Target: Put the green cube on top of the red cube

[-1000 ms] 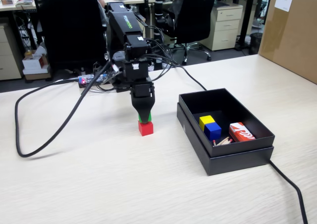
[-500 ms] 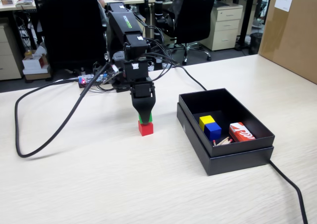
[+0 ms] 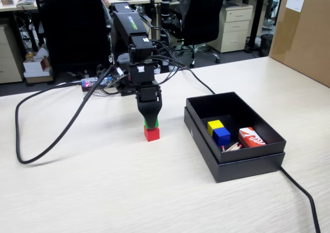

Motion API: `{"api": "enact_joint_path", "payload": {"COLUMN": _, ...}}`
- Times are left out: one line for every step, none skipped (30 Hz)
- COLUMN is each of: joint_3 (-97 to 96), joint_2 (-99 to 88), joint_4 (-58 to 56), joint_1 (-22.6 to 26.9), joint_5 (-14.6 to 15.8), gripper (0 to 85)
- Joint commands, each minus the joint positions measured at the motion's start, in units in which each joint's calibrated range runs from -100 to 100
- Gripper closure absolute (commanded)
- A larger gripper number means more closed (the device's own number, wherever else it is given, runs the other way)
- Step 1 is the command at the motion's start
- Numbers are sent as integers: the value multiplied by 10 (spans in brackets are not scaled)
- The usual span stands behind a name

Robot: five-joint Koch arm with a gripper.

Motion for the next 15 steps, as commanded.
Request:
{"api": "enact_joint_path", "payload": {"joint_3": 20, "joint_2": -2, "joint_4": 14, "joint_1": 0, "joint_5": -1, "gripper": 794}}
{"api": "enact_joint_path", "payload": {"joint_3": 18, "joint_2": -2, "joint_4": 14, "joint_1": 0, "joint_5": -1, "gripper": 793}}
{"api": "enact_joint_path", "payload": {"joint_3": 17, "joint_2": -2, "joint_4": 14, "joint_1": 0, "joint_5": -1, "gripper": 793}}
{"api": "enact_joint_path", "payload": {"joint_3": 17, "joint_2": -2, "joint_4": 14, "joint_1": 0, "joint_5": -1, "gripper": 793}}
{"api": "enact_joint_path", "payload": {"joint_3": 17, "joint_2": 0, "joint_4": 14, "joint_1": 0, "joint_5": -1, "gripper": 793}}
{"api": "enact_joint_path", "payload": {"joint_3": 17, "joint_2": -2, "joint_4": 14, "joint_1": 1, "joint_5": -1, "gripper": 793}}
{"api": "enact_joint_path", "payload": {"joint_3": 17, "joint_2": 0, "joint_4": 14, "joint_1": 1, "joint_5": -1, "gripper": 791}}
{"api": "enact_joint_path", "payload": {"joint_3": 17, "joint_2": 0, "joint_4": 14, "joint_1": 1, "joint_5": -1, "gripper": 791}}
{"api": "enact_joint_path", "payload": {"joint_3": 17, "joint_2": 0, "joint_4": 14, "joint_1": 1, "joint_5": -1, "gripper": 791}}
{"api": "enact_joint_path", "payload": {"joint_3": 17, "joint_2": 0, "joint_4": 14, "joint_1": 2, "joint_5": 0, "gripper": 790}}
{"api": "enact_joint_path", "payload": {"joint_3": 18, "joint_2": 0, "joint_4": 14, "joint_1": 2, "joint_5": 0, "gripper": 789}}
{"api": "enact_joint_path", "payload": {"joint_3": 19, "joint_2": 0, "joint_4": 15, "joint_1": 2, "joint_5": 0, "gripper": 773}}
{"api": "enact_joint_path", "payload": {"joint_3": 19, "joint_2": 0, "joint_4": 15, "joint_1": 2, "joint_5": 0, "gripper": 720}}
{"api": "enact_joint_path", "payload": {"joint_3": 18, "joint_2": 0, "joint_4": 15, "joint_1": 2, "joint_5": 0, "gripper": 681}}
{"api": "enact_joint_path", "payload": {"joint_3": 18, "joint_2": 0, "joint_4": 15, "joint_1": 3, "joint_5": 0, "gripper": 652}}
